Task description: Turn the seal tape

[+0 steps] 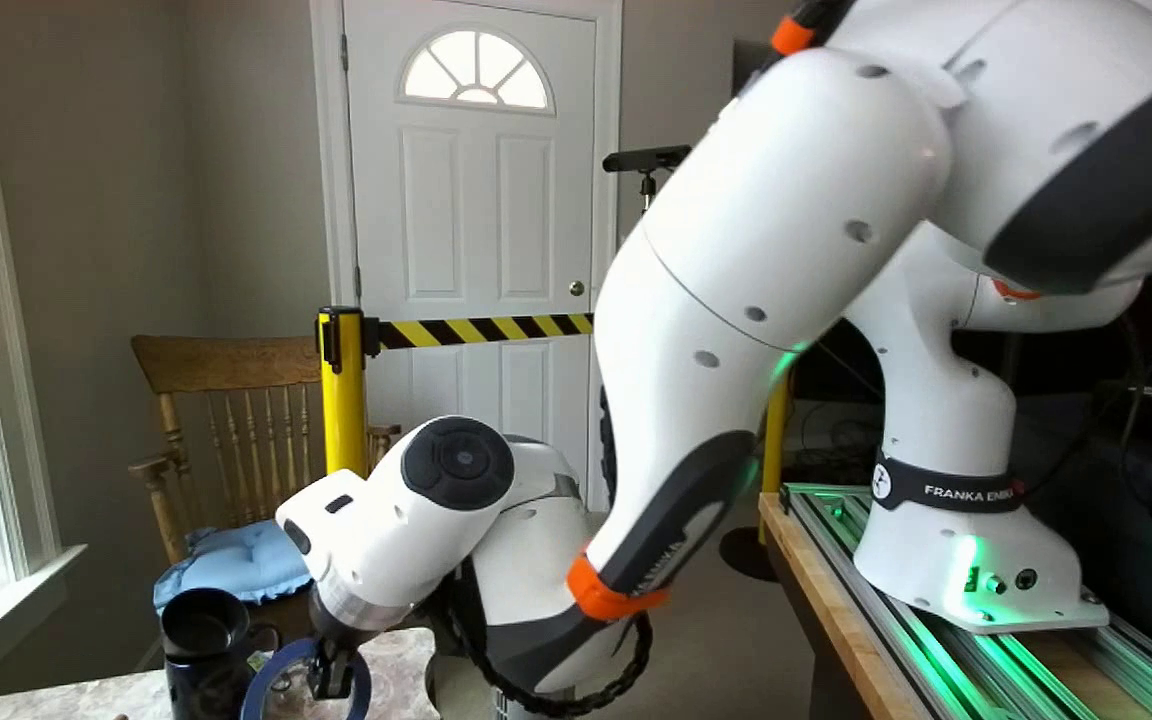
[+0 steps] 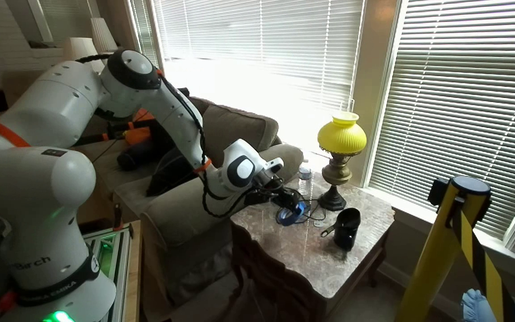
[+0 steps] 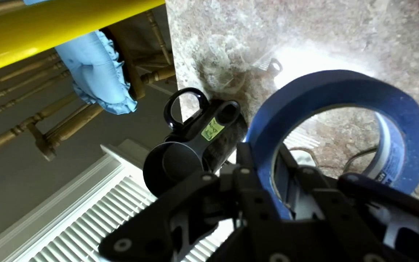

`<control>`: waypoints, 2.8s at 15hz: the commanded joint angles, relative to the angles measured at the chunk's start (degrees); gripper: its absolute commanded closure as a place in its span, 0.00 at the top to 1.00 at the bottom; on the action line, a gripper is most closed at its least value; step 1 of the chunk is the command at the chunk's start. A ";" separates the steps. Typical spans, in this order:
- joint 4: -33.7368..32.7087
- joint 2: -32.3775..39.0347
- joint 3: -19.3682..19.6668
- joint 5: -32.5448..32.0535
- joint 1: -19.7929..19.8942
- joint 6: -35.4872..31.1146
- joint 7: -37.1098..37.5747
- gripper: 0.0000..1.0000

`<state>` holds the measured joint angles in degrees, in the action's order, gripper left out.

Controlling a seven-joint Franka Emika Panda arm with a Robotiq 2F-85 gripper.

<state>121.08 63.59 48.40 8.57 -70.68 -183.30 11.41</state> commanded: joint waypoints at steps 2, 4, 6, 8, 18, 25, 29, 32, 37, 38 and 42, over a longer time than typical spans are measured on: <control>2.73 13.48 7.96 3.95 -13.15 4.42 7.63 0.05; 1.73 19.24 8.67 4.70 -15.03 6.71 10.94 0.05; 0.33 23.28 8.64 4.88 -15.56 8.90 13.61 0.05; -1.11 27.21 8.94 4.99 -16.22 10.43 15.91 0.05; -4.84 21.79 12.45 -35.21 -14.32 19.33 45.38 0.05; -7.67 21.76 9.63 -39.40 -13.13 21.66 47.64 0.19; -8.42 21.76 9.53 -43.17 -12.73 25.54 46.42 0.05; -10.37 21.76 8.45 -46.91 -12.49 33.17 47.88 0.05; -15.17 21.74 4.99 -53.25 -11.35 42.59 55.93 0.05; -16.33 21.74 4.07 -54.52 -10.93 43.97 58.06 0.05; -20.50 21.73 1.22 -53.54 -8.98 50.74 68.77 0.05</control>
<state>104.23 85.33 51.72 -45.18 -82.31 -136.67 73.19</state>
